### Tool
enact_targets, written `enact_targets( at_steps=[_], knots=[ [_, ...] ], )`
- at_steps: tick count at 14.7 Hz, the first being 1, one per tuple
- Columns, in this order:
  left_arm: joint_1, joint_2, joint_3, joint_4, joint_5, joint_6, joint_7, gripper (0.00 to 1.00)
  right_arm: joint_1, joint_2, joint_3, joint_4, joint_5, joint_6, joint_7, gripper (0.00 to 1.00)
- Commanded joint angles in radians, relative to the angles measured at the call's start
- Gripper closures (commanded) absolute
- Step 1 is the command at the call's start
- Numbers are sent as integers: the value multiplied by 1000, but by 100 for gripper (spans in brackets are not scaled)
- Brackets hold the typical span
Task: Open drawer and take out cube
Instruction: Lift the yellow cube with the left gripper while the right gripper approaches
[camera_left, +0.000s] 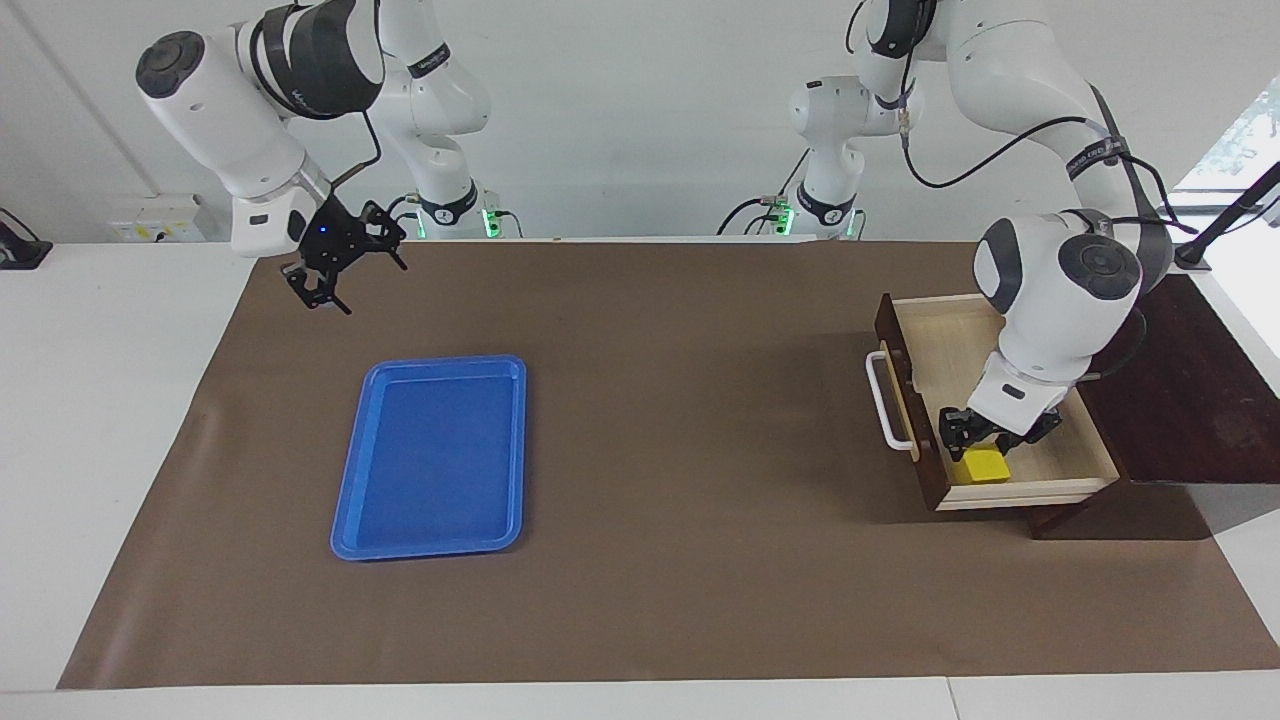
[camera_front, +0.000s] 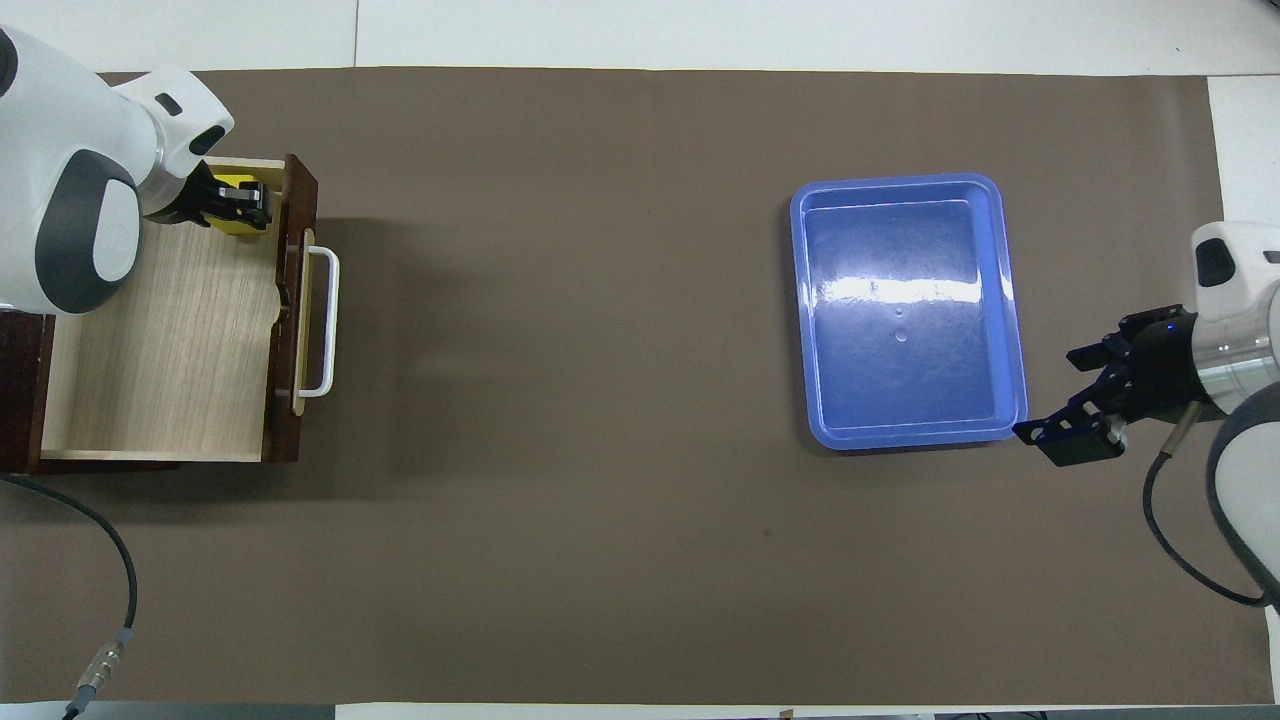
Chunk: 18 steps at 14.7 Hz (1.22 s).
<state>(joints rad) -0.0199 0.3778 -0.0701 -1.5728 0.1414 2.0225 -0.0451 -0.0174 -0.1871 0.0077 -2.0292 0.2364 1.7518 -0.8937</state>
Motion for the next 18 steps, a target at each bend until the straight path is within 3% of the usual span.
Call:
enact_targets(
  at_steps=[1, 4, 6, 8, 12, 18],
  knots=[
    [3, -2, 4, 63, -6, -97, -7, 100, 20, -28, 0, -62, 102, 38, -237, 0],
    [3, -39, 6, 74, -14, -191, -15, 100, 22, 12, 0, -75, 231, 41, -482, 0],
    [3, -56, 7, 132, -31, -299, -22, 100, 21, 63, 0, -75, 332, 32, -600, 0],
    [5, -86, 22, 171, -145, -404, -83, 100, 34, 95, 0, -75, 411, 32, -695, 0],
    [-20, -177, 20, 143, -308, -449, -439, 100, 65, 167, 5, -65, 549, 31, -910, 0],
    [-290, -235, 21, 74, -321, -436, -1046, 100, 143, 213, 5, -57, 705, 44, -996, 0]
  ],
)
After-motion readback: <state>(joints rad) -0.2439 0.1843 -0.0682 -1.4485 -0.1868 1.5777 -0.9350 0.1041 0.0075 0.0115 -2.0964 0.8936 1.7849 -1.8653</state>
